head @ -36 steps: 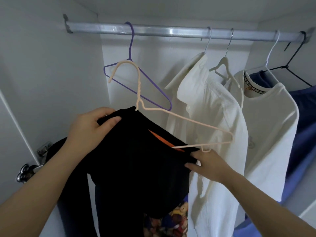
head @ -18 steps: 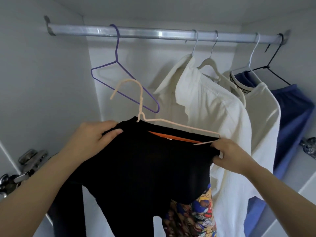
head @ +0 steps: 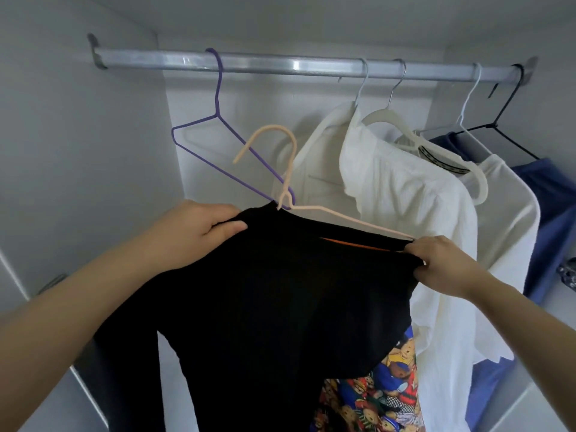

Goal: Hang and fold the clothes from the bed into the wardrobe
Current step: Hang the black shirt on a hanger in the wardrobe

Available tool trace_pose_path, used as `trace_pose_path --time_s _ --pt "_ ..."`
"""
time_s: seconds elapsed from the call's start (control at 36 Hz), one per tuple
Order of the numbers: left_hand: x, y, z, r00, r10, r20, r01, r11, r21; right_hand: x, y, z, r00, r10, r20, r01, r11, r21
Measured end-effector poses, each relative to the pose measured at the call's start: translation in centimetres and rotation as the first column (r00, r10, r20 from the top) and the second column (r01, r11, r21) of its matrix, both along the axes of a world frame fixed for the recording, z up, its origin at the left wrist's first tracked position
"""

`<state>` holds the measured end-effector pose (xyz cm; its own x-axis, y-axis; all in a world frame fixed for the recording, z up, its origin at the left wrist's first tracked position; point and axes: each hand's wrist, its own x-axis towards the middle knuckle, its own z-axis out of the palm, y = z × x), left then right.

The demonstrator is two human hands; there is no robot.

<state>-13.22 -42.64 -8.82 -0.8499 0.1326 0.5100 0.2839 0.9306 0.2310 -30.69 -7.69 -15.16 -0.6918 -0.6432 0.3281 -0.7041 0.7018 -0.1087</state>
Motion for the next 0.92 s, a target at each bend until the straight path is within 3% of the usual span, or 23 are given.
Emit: trace_pose_path --time_s 0.08,0.19,0.25,0.36,0.47,0.67,0.78,0.92 --pt "0.3 -0.3 0.1 0.998 -0.055 0.012 0.055 0.997 0.047 -0.1 0.0 -0.1 0.999 -0.013 -0.047 0.012 0.999 -0.033" --pt "0.2 -0.8 0.1 0.996 -0.085 -0.014 0.085 0.950 0.300 -0.3 -0.5 0.2 0.997 -0.038 -0.067 0.032 0.996 -0.079" --pt "0.1 -1.2 0.1 0.997 -0.081 0.022 0.068 0.933 0.352 -0.1 -0.7 0.7 0.996 -0.011 -0.089 0.004 0.997 -0.078" --pt "-0.2 -1.6 0.7 0.982 -0.065 0.180 0.011 0.958 0.286 0.5 -0.5 1.1 0.991 0.046 -0.123 -0.043 0.999 0.021" --pt "-1.0 -1.6 0.9 0.974 -0.021 0.227 -0.028 0.977 0.210 0.8 -0.5 1.0 0.957 0.158 -0.243 -0.132 0.984 0.121" --pt "-1.1 -3.3 1.8 0.946 -0.003 0.323 -0.088 0.960 0.265 0.8 -1.9 1.9 0.874 0.313 -0.372 -0.226 0.939 0.260" --pt "-1.0 -3.6 1.8 0.986 -0.060 0.157 -0.017 0.895 0.447 0.7 -2.2 2.3 0.858 0.338 -0.387 -0.246 0.931 0.269" --pt "-0.7 -3.4 0.8 0.985 -0.160 0.067 0.059 0.671 0.739 0.6 -1.9 3.0 0.855 0.368 -0.364 -0.340 0.930 0.141"
